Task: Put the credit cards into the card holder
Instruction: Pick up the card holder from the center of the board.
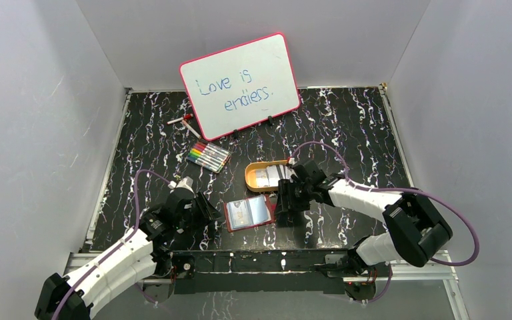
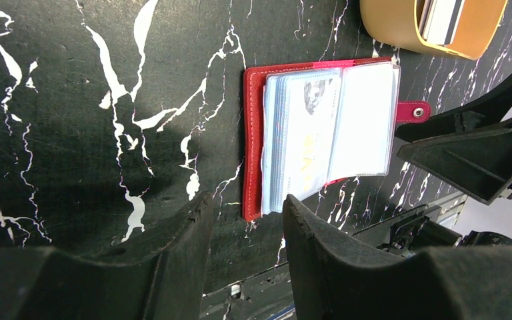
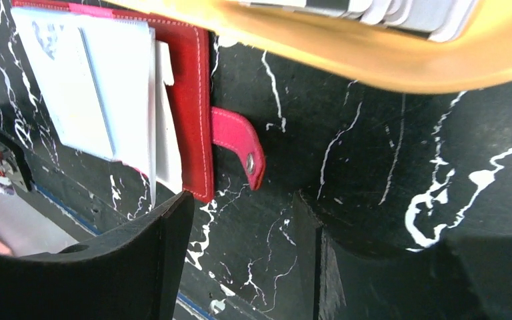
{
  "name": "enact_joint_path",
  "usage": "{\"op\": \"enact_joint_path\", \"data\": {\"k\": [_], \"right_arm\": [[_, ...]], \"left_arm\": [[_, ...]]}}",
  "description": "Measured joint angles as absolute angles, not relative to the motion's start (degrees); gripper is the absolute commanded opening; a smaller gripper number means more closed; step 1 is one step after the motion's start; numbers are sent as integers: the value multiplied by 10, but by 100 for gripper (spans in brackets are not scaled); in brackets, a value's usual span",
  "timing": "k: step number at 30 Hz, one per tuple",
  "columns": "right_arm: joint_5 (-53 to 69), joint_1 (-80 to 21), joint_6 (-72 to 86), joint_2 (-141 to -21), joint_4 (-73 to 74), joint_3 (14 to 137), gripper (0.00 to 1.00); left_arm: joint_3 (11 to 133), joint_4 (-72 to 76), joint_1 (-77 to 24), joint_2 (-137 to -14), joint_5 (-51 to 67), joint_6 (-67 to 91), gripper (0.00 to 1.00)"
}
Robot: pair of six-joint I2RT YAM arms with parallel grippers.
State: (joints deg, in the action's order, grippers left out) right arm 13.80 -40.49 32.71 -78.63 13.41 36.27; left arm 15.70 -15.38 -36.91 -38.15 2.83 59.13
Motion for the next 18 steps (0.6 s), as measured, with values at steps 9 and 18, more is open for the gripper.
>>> {"op": "enact_joint_path", "data": {"k": [9,18], "right_arm": [[158,-377,327,-811,78,360,48],[183,-373,325,-838,48,363,7]], "left_arm": [[157,-154,-369,-384,29,590,41],[157,-154,-369,-385,30,590,41]]}}
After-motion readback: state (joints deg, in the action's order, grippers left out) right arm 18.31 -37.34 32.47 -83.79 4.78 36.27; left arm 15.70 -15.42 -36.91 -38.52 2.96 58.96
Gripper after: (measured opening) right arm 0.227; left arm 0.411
